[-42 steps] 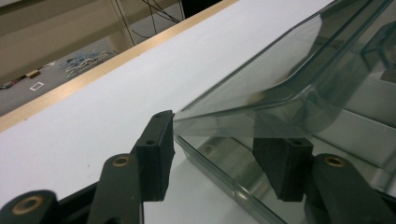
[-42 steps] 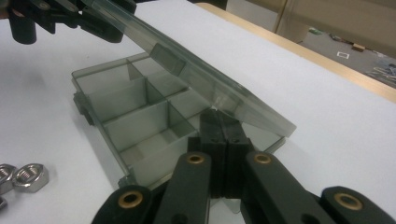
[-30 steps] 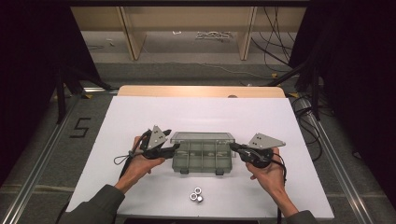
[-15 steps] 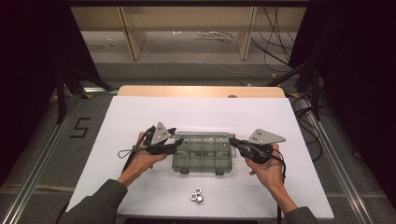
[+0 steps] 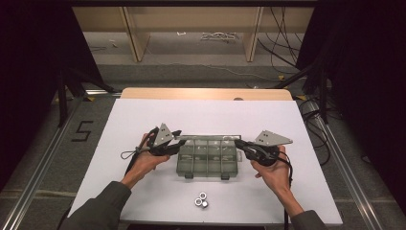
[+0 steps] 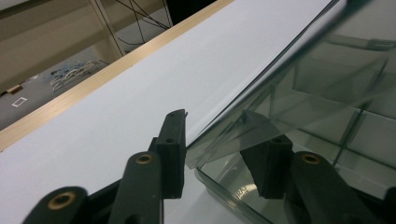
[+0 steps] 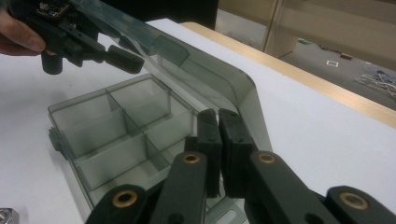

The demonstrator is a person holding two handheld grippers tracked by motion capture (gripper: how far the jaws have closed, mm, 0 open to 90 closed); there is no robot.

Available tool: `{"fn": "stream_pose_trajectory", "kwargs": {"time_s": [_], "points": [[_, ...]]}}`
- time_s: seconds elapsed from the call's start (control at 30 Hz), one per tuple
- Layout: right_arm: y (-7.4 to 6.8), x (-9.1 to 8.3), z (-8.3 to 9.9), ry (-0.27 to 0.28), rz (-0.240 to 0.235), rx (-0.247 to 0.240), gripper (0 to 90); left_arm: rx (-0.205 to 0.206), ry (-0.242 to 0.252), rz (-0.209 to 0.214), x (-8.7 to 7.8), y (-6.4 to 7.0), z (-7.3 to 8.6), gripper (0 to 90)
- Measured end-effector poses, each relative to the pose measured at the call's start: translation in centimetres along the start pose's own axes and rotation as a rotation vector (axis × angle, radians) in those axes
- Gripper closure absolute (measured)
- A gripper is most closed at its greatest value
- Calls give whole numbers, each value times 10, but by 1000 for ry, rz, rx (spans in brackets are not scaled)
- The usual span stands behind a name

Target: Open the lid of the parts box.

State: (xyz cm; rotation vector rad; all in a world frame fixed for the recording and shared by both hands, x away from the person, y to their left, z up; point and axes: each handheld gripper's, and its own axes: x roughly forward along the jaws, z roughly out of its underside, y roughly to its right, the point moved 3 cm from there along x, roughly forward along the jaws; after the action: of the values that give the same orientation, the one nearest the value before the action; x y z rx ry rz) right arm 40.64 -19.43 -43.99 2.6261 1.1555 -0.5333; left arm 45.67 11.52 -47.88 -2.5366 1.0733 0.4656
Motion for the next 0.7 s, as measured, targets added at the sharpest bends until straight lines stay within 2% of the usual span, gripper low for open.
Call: {"fn": "stream_pose_trajectory", "kwargs": {"time_s": [0.2, 0.23, 0.3, 0.4, 0.5, 0.63, 0.7], "points": [[2, 1, 0, 2, 16, 14, 808, -2, -13, 20, 1, -5, -4, 668], [4, 1, 1, 4, 25, 18, 768, -4, -15, 21, 1, -5, -3, 669], [4, 2, 2, -6, 18, 33, 743, -15, -18, 24, 1, -7, -3, 672], [6, 2, 3, -8, 35, 39, 671, -35, -27, 33, 1, -10, -3, 693], [6, 3, 3, -14, 46, 61, 604, -35, -37, 37, 2, -11, -3, 697], [9, 4, 7, -41, 58, 87, 566, -60, -64, 46, 3, -12, -1, 697], [11, 4, 8, -46, 68, 93, 549, -68, -58, 52, 4, -13, -1, 700]]}}
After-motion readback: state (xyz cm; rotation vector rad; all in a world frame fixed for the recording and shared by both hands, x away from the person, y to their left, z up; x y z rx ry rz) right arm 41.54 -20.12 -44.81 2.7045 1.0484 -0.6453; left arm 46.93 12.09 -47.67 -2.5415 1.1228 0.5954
